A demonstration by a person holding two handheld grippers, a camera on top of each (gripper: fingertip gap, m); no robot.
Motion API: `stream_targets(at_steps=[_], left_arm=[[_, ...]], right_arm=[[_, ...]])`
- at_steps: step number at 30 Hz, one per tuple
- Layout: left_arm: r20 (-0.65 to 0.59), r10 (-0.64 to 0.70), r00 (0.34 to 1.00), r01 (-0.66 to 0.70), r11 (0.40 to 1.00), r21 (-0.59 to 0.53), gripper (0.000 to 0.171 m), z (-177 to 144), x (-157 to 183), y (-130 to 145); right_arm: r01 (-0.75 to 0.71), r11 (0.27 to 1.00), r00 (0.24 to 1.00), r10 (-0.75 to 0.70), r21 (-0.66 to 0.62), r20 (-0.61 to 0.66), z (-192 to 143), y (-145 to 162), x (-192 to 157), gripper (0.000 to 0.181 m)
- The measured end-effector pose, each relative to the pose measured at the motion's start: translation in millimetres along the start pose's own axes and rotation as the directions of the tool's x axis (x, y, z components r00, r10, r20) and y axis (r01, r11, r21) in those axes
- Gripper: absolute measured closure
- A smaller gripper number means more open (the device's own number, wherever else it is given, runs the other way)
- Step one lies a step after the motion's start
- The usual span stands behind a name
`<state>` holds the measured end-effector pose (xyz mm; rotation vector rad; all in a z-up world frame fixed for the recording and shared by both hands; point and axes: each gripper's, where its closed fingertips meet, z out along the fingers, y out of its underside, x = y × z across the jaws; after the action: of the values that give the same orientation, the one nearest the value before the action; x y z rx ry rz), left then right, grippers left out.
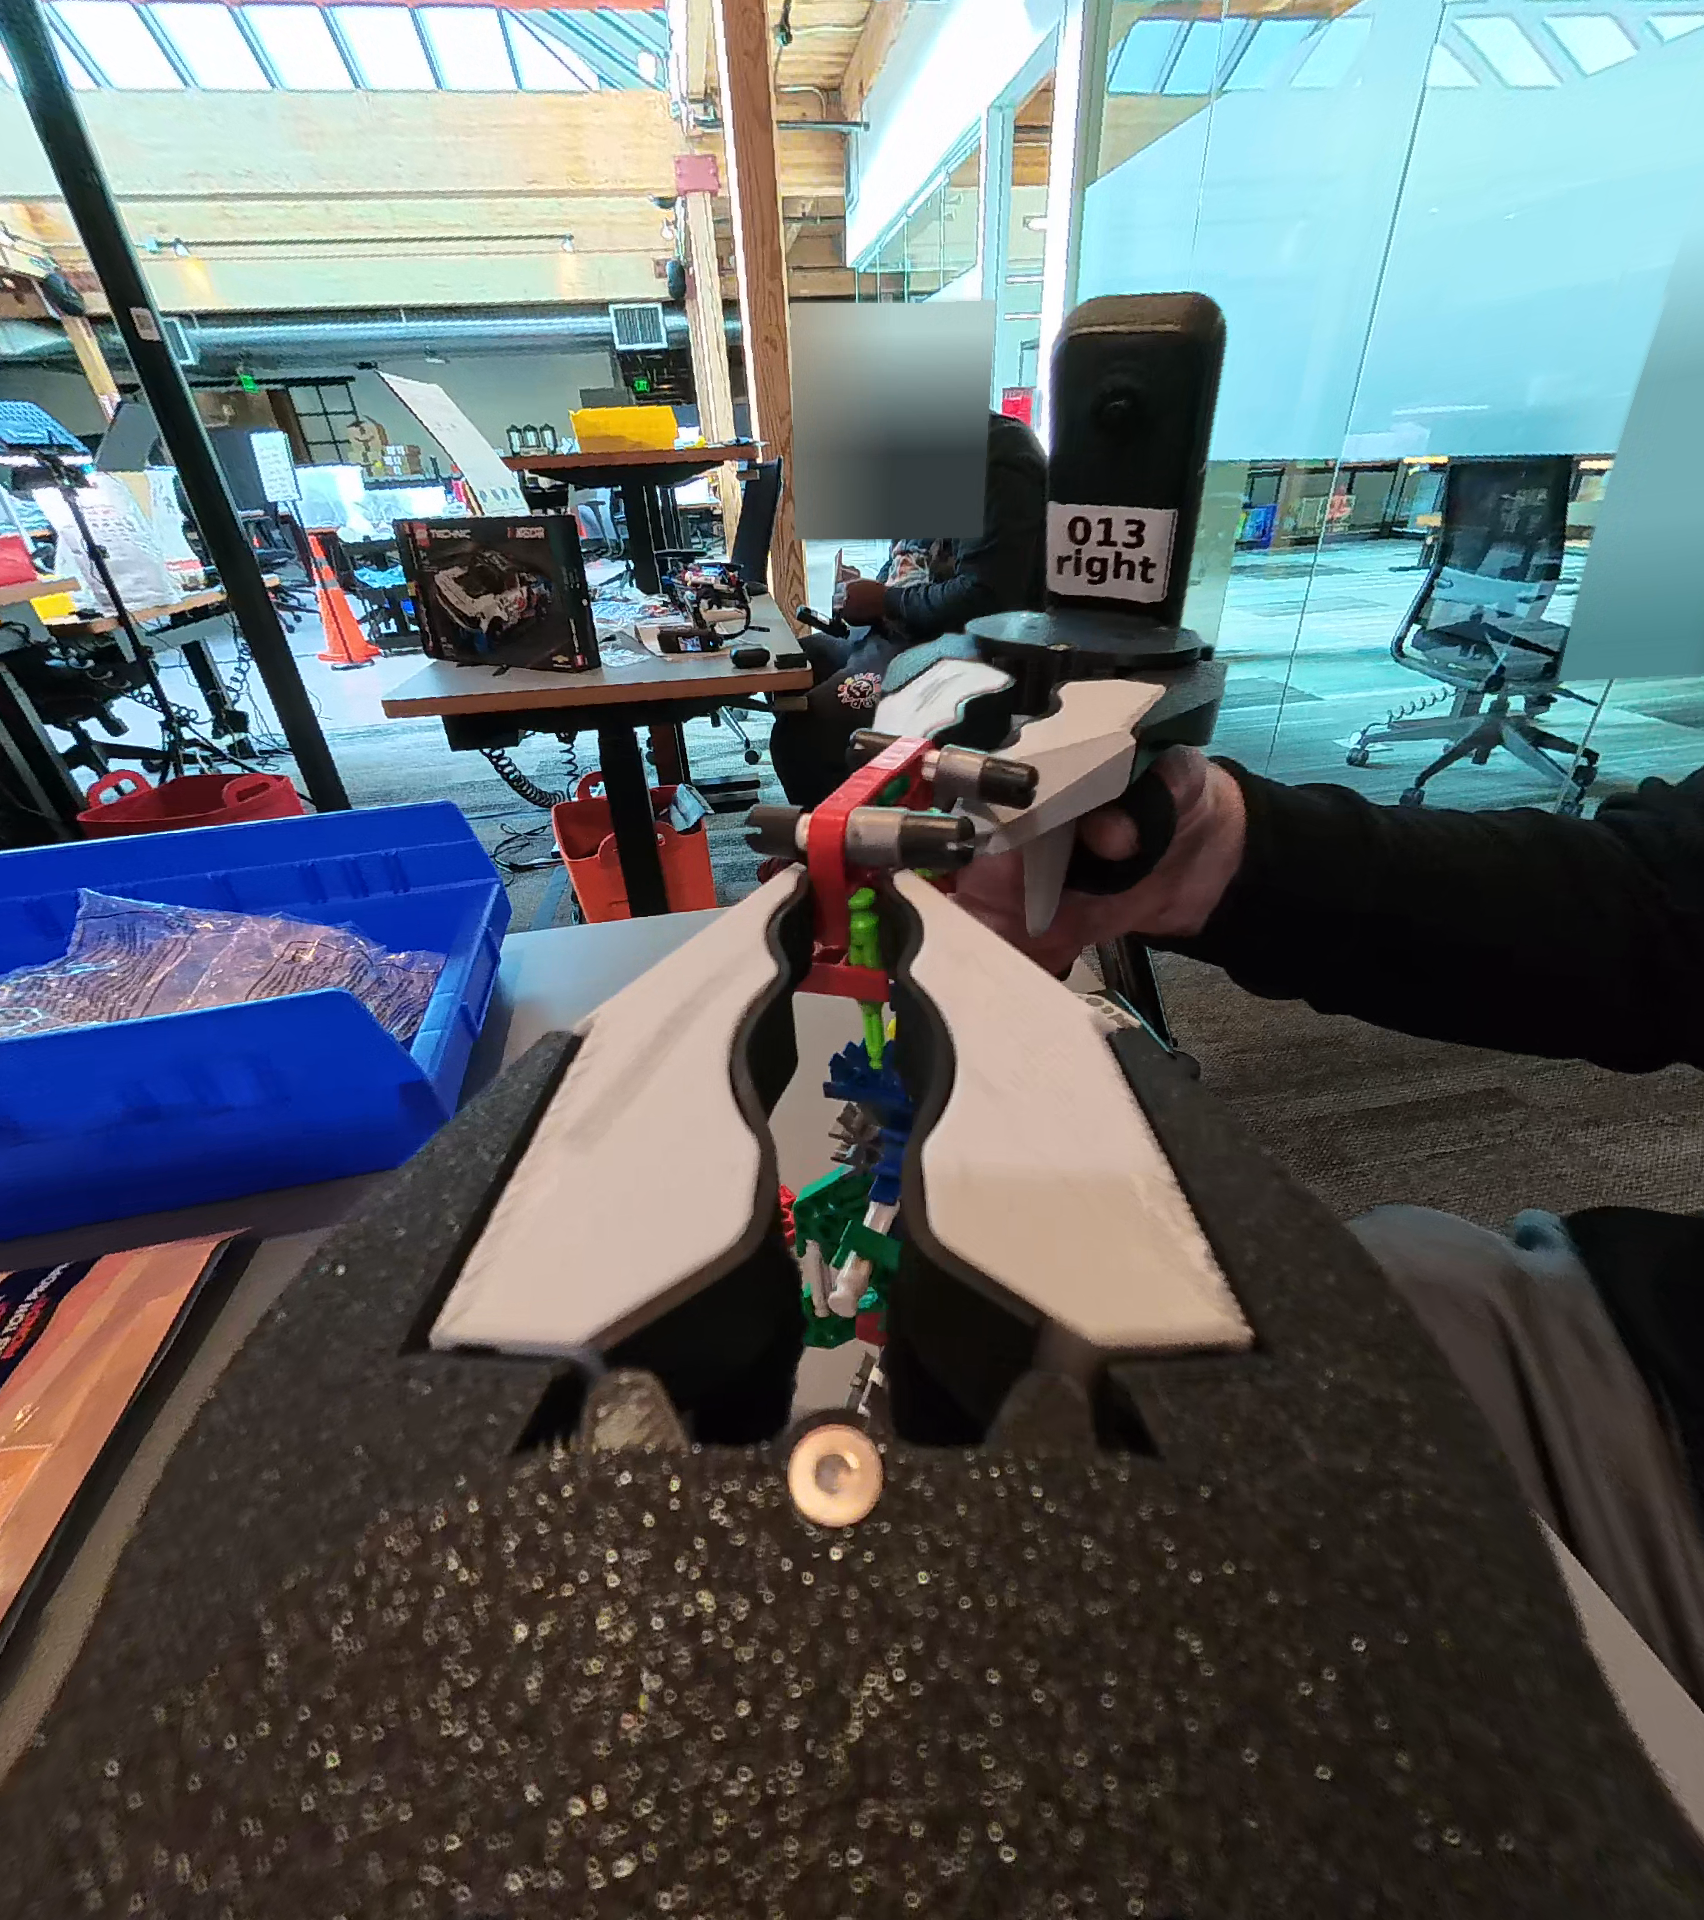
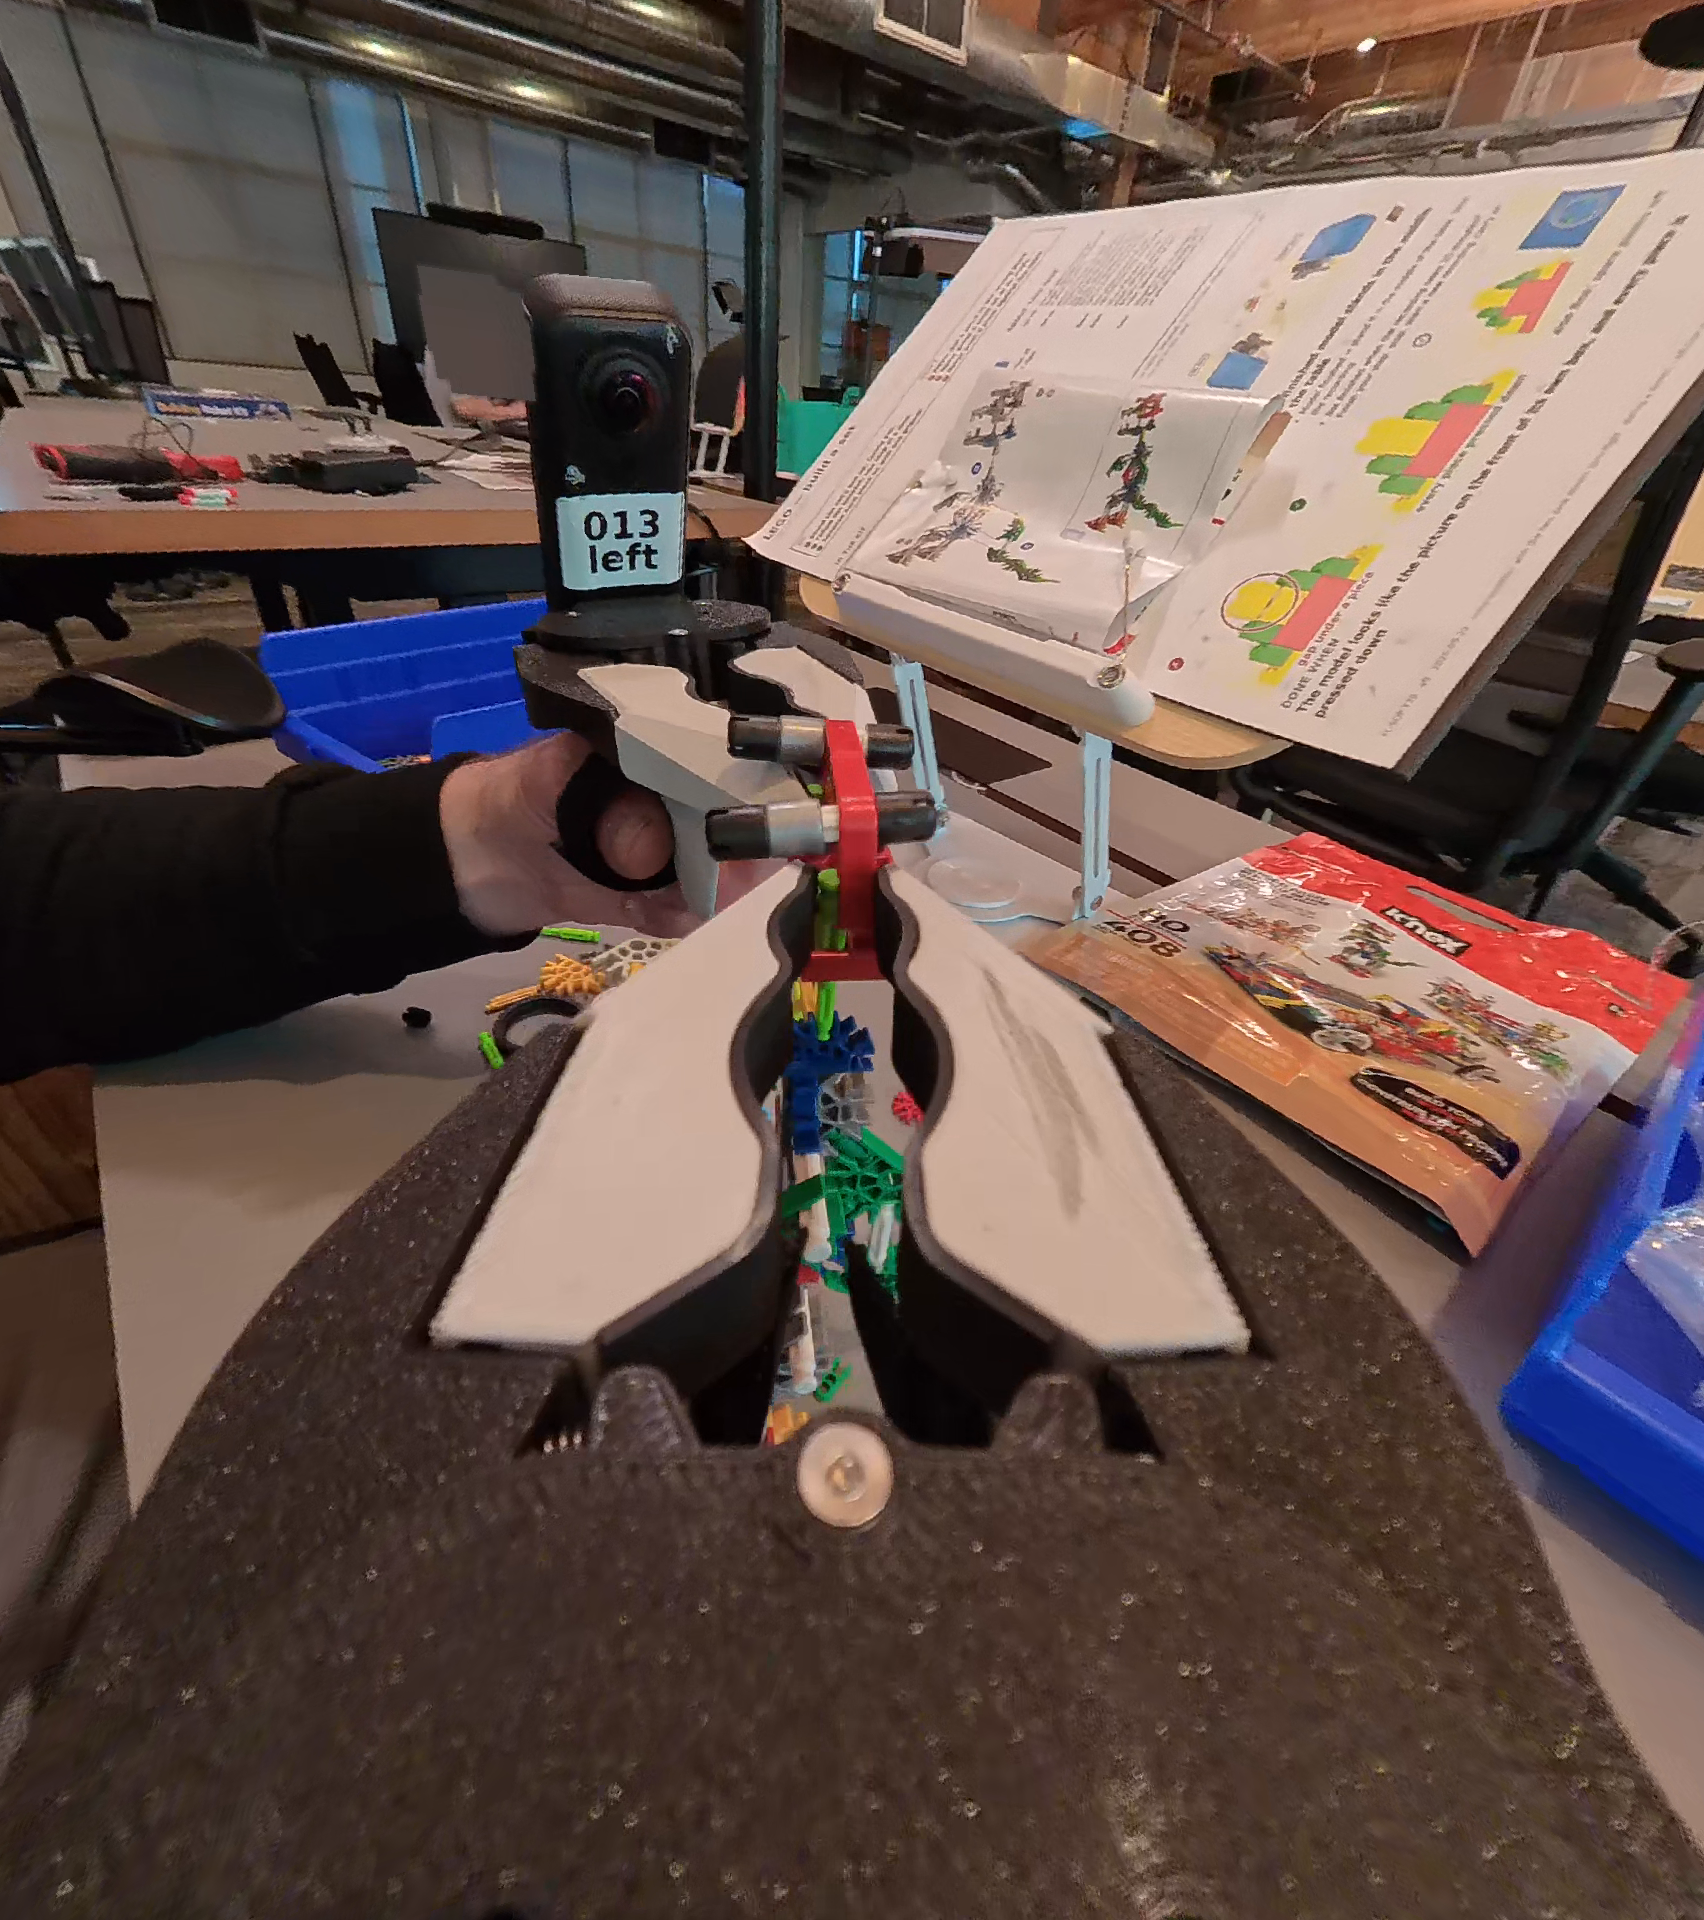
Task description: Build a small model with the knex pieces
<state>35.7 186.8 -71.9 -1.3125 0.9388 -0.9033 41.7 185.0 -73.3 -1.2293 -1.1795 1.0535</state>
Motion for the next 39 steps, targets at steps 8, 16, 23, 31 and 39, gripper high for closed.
stream_targets(at_steps=[8, 16, 23, 31, 39], left_arm=[[-0.011, -0.015, 1.0, 0.015, 1.0, 0.012, 0.163, -1.9, -1.1, -0.6], [-0.014, -0.022, 1.0, 0.022, 1.0, 0.019, 0.163, -2.1, -2.2, -0.6], [-0.025, -0.028, 0.999, 0.029, 0.999, 0.024, 0.163, -1.8, -1.3, -0.7], [-0.039, -0.039, 0.998, 0.04, 0.999, 0.036, 0.163, -1.9, -0.3, -0.8], [-0.026, -0.013, 1.0, 0.014, 1.0, 0.02, 0.163, -2.4, -1.2, -0.1]], right_arm=[[0.036, 0.999, 0.998, -0.036, -0.001, -0.051, -8.9, -1.5, 4.2, 0.171], [0.05, 0.999, 0.998, -0.05, -0.004, -0.029, -6.2, -1.5, 1.3, 0.17], [0.062, 0.998, 0.997, -0.063, -0.004, -0.039, -2.5, -1.3, 1.6, 0.173], [0.083, 0.996, 0.994, -0.084, -0.012, -0.07, -2.4, -1.8, 3.0, 0.176], [0.074, 0.997, 0.994, -0.076, -0.037, -0.077, -1.5, -0.7, 4.0, 0.177]])
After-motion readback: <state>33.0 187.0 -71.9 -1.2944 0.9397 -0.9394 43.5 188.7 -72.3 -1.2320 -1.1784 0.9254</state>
